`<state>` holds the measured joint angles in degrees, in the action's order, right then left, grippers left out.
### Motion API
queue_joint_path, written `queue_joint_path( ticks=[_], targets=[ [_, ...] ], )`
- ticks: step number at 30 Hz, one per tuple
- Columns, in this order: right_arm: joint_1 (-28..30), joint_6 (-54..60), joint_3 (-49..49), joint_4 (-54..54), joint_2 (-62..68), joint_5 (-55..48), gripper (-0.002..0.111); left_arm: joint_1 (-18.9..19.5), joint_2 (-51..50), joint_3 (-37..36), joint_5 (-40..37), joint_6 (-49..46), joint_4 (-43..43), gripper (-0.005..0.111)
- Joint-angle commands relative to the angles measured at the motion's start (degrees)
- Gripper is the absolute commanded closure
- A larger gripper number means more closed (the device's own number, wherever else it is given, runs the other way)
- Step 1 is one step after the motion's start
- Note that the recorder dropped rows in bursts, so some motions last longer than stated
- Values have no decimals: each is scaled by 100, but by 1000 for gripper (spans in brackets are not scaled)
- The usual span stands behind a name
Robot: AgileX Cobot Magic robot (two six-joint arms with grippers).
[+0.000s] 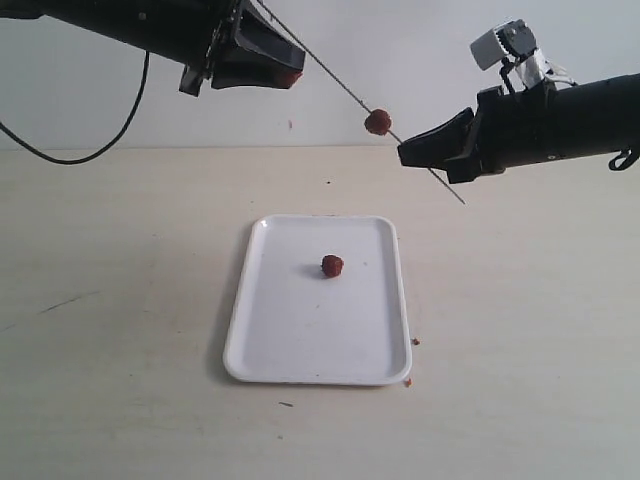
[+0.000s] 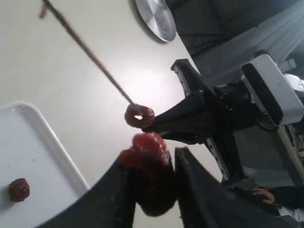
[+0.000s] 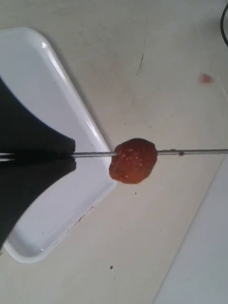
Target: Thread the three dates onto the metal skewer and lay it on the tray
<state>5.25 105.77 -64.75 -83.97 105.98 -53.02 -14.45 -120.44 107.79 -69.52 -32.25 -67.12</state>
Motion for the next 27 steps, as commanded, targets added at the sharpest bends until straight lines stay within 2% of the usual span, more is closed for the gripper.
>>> queue_joint_path(
  ticks=[1, 25, 27],
  targets=[
    [6, -76, -20, -208, 9, -93, 108, -100, 51, -21, -44, -252, -332, 77],
    [6, -88, -20, -208, 9, -125, 108, -97, 51, -21, -10, -331, -210, 77],
    [6, -242, -20, -208, 9, -70, 108, -86, 51, -21, -10, -115, -216, 77]
  ],
)
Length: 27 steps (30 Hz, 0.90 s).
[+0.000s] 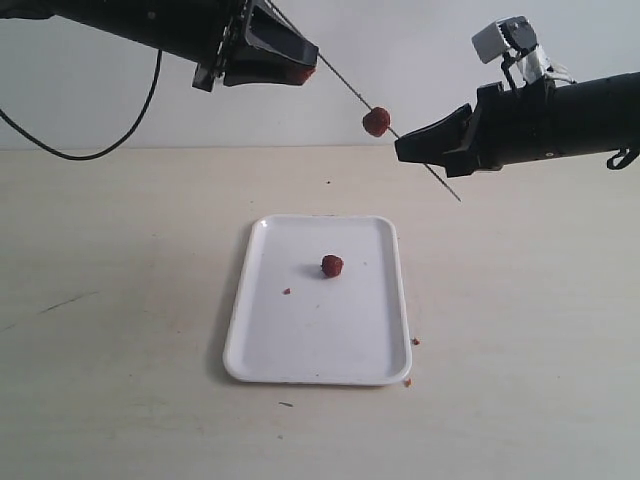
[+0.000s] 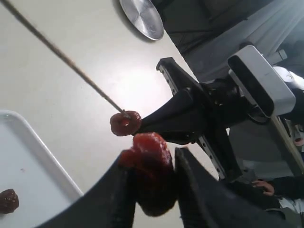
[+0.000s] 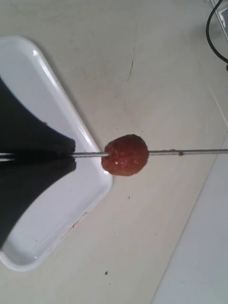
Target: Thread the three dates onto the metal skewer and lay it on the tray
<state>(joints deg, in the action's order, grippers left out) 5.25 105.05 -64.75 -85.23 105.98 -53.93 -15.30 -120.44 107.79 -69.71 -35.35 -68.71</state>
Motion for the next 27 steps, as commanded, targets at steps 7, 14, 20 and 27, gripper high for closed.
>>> queue_joint_path(
  ticks=[7, 14, 20, 27],
  targets=[
    [6, -1553, -20, 226, 9, 888, 108, 150, 51, -21, 524, 803, -312, 77],
    [6, -2412, -20, 934, 9, -276, 108, 188, 51, -21, 2395, 795, -636, 77],
    [6, -2544, -20, 1059, 9, -215, 108, 143, 51, -21, 3120, 783, -686, 77],
    [6, -2558, -20, 984, 9, -200, 108, 143, 51, -21, 3478, 540, -639, 77]
  ],
)
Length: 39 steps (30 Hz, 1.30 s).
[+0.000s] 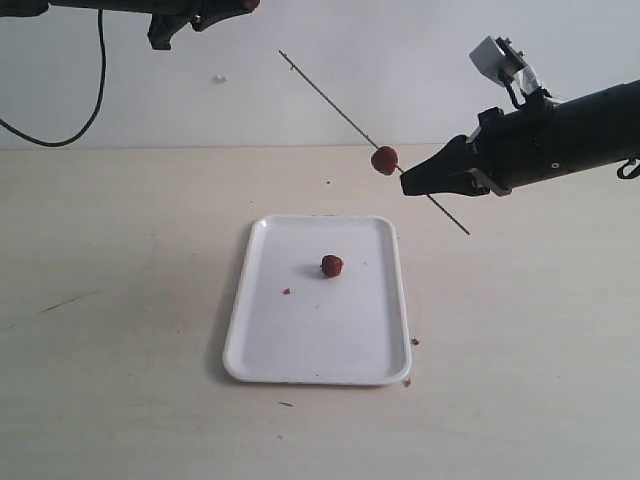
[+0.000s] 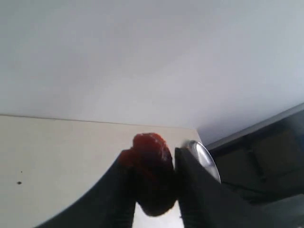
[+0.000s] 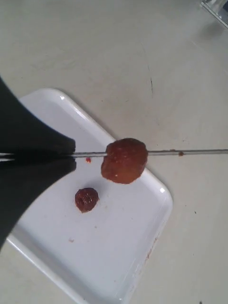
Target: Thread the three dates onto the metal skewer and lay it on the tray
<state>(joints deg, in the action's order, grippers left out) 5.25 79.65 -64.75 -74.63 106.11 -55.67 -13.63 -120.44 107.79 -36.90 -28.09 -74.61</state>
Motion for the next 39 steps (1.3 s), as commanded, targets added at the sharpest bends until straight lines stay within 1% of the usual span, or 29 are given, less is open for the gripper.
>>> queue_joint_path(
  ticks=[1, 8, 12, 17, 24, 32, 39],
  targets=[
    [6, -6, -20, -86, -4, -25, 108, -24, 39, -21, 198, -214, -49, 77],
    [6, 281, -20, -375, -4, -337, 108, -24, -112, -21, 234, -482, -49, 77],
    [6, 385, -20, -406, -4, -327, 108, -61, -265, -21, 220, -491, -49, 77],
    [6, 427, -20, -445, -4, -315, 108, -180, -318, -21, 468, -662, -60, 77],
    [6, 427, -20, -392, -4, -290, 108, -192, -318, -21, 547, -662, -148, 77],
    [6, 479, -20, -391, -4, -248, 108, -192, -318, -21, 427, -607, -387, 77],
    [6, 515, -20, -447, -4, -221, 108, -194, -318, -21, 176, -607, -387, 77]
  ],
)
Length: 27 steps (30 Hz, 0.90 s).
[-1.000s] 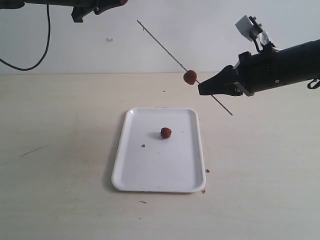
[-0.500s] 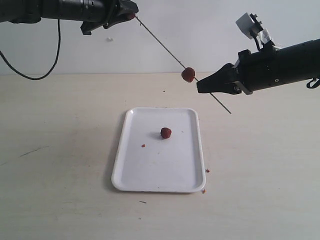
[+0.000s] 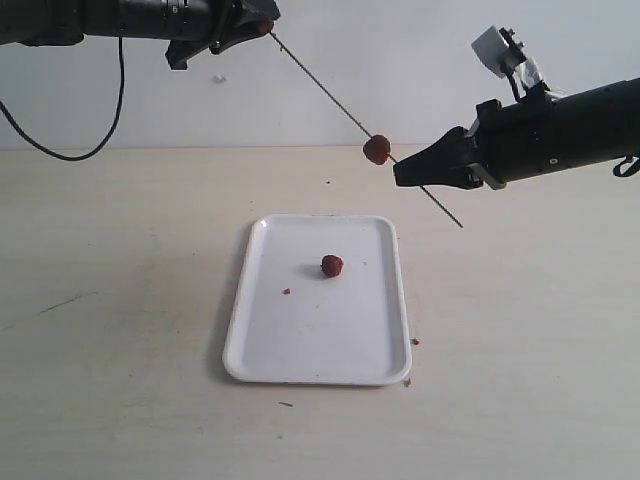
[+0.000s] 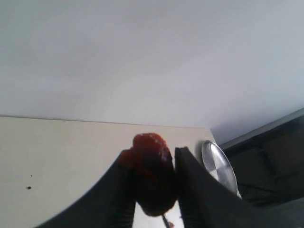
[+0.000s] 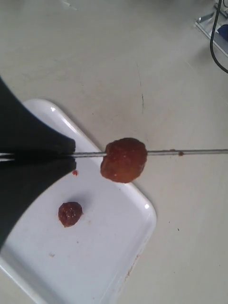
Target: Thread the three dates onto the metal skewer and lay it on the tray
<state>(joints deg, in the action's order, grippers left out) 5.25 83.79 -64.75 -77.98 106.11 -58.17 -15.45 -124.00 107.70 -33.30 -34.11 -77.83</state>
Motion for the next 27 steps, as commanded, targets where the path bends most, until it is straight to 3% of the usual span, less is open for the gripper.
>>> queue_joint_path(
  ticks=[1, 22, 27],
  targets=[
    [6, 101, -20, -109, -4, 84, 108, -12, 38, -13, -230, -15, -66, 77],
    [6, 359, -20, -826, -4, 399, 108, -85, 38, -25, -633, -79, -31, 77],
    [-106, 746, -20, -1213, -4, 290, 108, -367, 38, -38, -609, -159, 76, 77]
  ],
)
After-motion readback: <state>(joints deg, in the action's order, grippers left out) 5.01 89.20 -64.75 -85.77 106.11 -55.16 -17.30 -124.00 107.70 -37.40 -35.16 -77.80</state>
